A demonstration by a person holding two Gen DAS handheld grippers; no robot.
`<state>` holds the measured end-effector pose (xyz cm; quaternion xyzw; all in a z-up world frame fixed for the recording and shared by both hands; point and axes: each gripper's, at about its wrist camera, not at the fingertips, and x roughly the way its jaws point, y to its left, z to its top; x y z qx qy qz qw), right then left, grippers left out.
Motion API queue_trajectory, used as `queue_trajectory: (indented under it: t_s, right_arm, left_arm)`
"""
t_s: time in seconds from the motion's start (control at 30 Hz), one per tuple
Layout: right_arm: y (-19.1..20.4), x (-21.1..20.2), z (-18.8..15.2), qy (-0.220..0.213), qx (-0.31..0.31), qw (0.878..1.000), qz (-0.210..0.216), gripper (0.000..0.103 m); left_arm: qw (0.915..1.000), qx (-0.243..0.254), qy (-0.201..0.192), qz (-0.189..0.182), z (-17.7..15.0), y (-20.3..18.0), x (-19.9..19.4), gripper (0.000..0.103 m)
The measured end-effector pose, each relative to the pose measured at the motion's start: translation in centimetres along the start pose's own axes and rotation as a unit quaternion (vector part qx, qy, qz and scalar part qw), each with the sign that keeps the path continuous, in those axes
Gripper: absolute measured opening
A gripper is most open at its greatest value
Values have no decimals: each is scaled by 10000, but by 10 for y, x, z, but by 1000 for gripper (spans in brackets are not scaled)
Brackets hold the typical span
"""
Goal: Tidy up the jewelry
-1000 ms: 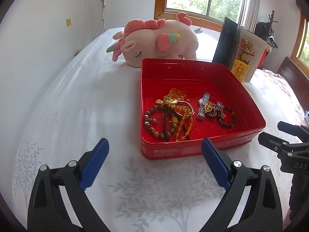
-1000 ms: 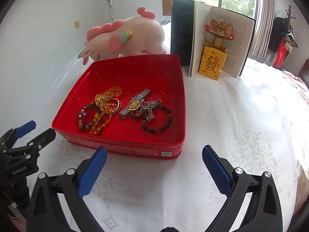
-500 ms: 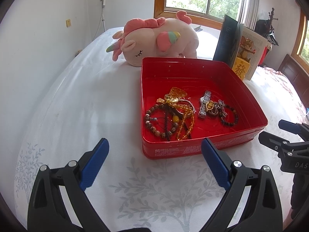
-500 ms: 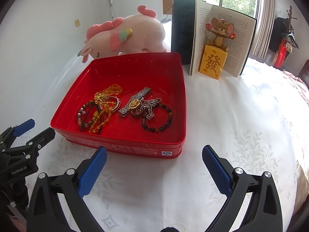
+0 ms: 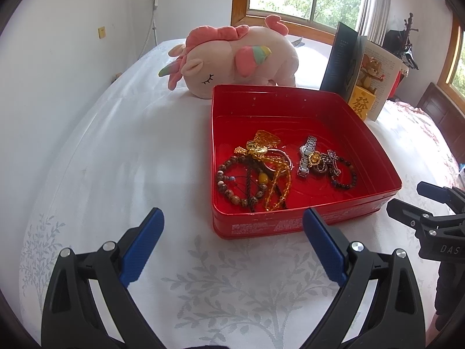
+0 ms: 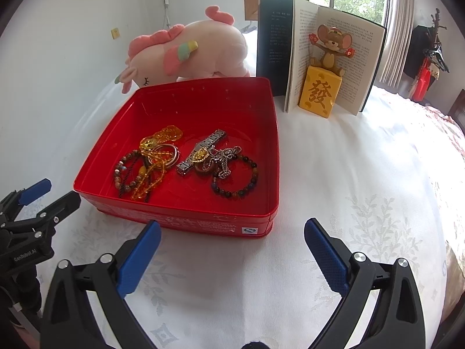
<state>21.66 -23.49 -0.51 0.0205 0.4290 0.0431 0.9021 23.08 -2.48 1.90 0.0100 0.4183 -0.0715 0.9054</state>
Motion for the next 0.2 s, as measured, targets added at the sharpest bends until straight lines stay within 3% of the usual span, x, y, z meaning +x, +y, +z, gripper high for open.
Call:
queue_trajectory:
  t_s: [0.2]
  right_arm:
    - [0,0,0,3,-4,10000,1,99]
  left_arm:
    - [10000,-5,27,17,1,1,2,95]
